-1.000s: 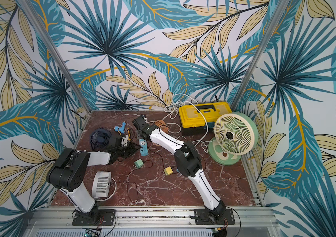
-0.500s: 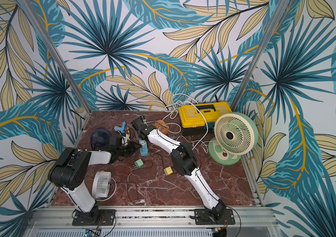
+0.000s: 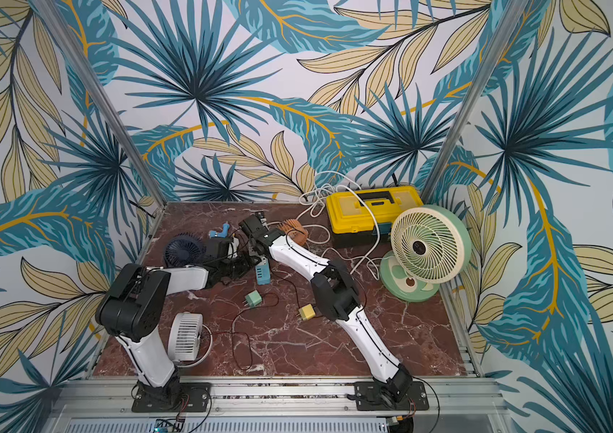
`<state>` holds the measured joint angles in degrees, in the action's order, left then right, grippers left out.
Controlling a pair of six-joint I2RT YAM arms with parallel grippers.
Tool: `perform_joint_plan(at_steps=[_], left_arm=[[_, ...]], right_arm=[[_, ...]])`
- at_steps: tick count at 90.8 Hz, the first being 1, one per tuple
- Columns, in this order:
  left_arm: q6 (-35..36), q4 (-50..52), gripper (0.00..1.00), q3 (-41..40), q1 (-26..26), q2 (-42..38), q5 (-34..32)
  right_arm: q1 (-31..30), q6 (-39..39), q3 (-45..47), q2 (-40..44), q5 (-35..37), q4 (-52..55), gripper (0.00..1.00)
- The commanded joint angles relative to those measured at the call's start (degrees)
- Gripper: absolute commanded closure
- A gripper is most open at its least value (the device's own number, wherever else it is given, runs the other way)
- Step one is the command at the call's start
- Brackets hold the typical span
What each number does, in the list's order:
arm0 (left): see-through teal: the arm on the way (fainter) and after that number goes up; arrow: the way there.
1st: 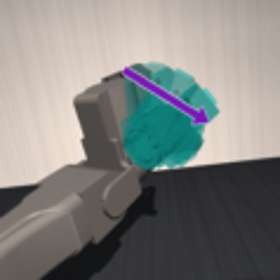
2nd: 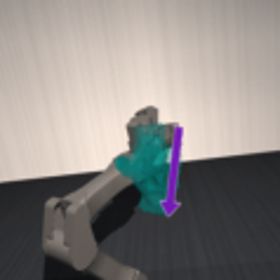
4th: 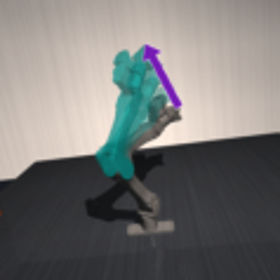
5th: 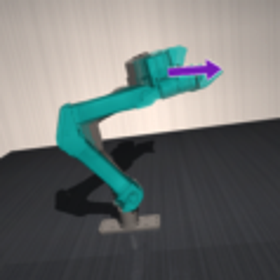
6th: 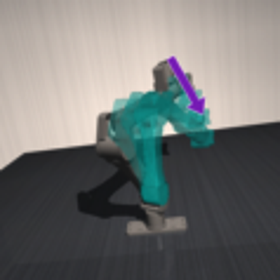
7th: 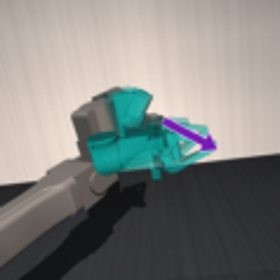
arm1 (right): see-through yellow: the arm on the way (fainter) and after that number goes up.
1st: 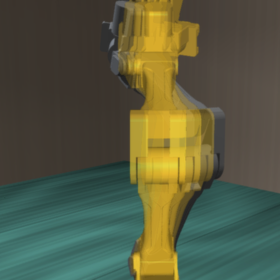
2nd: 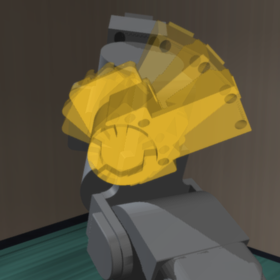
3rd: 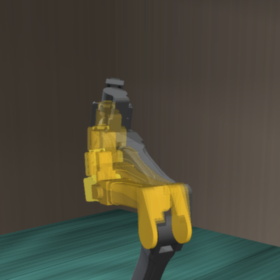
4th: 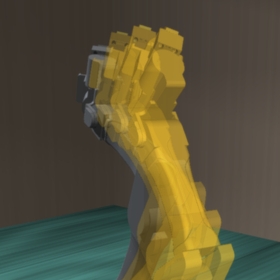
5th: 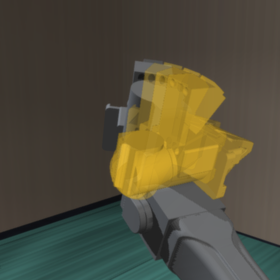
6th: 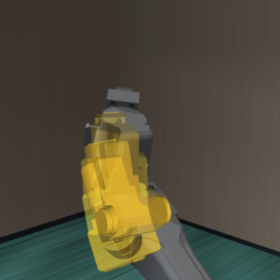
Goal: Unplug the desk fan from the power strip
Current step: Remove the plug from the socket.
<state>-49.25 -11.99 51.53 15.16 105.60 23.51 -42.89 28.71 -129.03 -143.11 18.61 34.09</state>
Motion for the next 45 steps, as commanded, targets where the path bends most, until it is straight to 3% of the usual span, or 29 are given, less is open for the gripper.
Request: perform_joint_plan(at_steps=[1,14,33,45], left_arm=[[1.32,4.54,0.60,1.46,0.41,2.39,-1.95],[1.44,5.21,0.63,1.51,0.45,4.47,-3.02],[1.44,5.64,0.64,1.75,0.43,7.67,-3.07],[1.59,6.02,0.65,1.81,0.43,8.72,-3.23]], right_arm=[[-0.24,1.34,0.29,0.55,-0.35,1.53,0.76],[-0.34,1.93,1.09,1.76,-1.09,0.88,0.79],[-2.81,-0.36,-2.40,0.51,6.78,5.10,0.80],[-2.81,-0.31,-2.13,0.87,6.22,5.78,0.80]])
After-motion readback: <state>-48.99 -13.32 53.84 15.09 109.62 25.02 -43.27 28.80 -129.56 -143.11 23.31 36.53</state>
